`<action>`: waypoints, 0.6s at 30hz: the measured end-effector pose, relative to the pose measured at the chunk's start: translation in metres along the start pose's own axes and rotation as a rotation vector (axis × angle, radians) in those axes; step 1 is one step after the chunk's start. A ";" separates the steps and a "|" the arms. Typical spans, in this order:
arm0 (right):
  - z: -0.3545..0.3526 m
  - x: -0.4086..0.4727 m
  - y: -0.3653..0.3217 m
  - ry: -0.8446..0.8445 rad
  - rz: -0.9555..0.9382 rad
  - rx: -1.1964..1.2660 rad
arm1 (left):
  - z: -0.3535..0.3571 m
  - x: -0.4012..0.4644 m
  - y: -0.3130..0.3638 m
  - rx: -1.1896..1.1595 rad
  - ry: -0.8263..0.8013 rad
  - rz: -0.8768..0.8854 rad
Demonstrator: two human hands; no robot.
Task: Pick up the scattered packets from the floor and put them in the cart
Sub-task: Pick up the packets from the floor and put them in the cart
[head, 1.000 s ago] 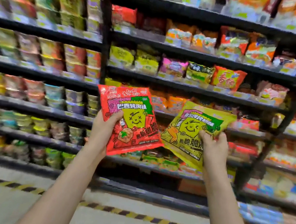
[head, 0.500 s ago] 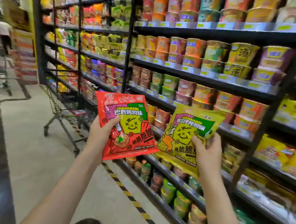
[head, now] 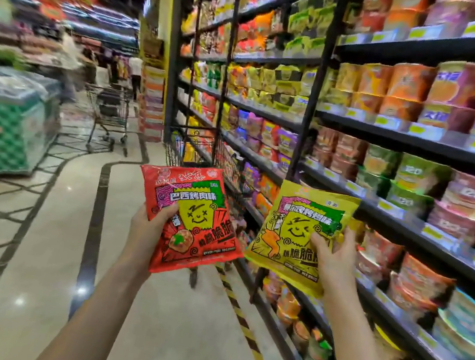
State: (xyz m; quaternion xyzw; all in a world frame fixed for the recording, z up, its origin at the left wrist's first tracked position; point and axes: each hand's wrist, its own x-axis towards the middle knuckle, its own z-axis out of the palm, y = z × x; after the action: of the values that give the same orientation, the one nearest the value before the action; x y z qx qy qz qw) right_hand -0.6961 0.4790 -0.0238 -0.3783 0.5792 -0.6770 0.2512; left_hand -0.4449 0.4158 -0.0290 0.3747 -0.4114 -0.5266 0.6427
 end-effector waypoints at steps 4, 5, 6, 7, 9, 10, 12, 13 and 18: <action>0.050 0.101 0.017 -0.057 0.016 0.015 | 0.025 0.093 -0.014 0.018 0.050 0.016; 0.062 0.125 0.023 -0.062 0.023 0.011 | 0.029 0.114 -0.018 0.026 0.065 0.022; 0.074 0.147 0.030 -0.066 0.035 0.009 | 0.032 0.135 -0.023 0.037 0.077 0.029; 0.085 0.169 0.038 -0.071 0.048 0.007 | 0.034 0.156 -0.030 0.048 0.089 0.035; 0.107 0.211 0.055 -0.086 0.056 0.000 | 0.037 0.198 -0.046 0.066 0.113 0.049; 0.118 0.232 0.064 -0.095 0.055 -0.011 | 0.038 0.220 -0.055 0.074 0.124 0.060; 0.142 0.272 0.083 -0.106 0.051 -0.054 | 0.041 0.266 -0.074 0.098 0.148 0.094; 0.154 0.294 0.093 -0.108 0.049 -0.075 | 0.043 0.289 -0.084 0.111 0.162 0.107; 0.219 0.406 0.137 -0.119 0.062 -0.119 | 0.059 0.413 -0.127 0.102 0.149 0.076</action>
State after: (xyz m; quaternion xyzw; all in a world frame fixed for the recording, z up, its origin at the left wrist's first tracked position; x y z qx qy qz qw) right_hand -0.7723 0.0046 -0.0581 -0.4140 0.6140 -0.6094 0.2833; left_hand -0.5018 -0.0149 -0.0674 0.4293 -0.4026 -0.4508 0.6711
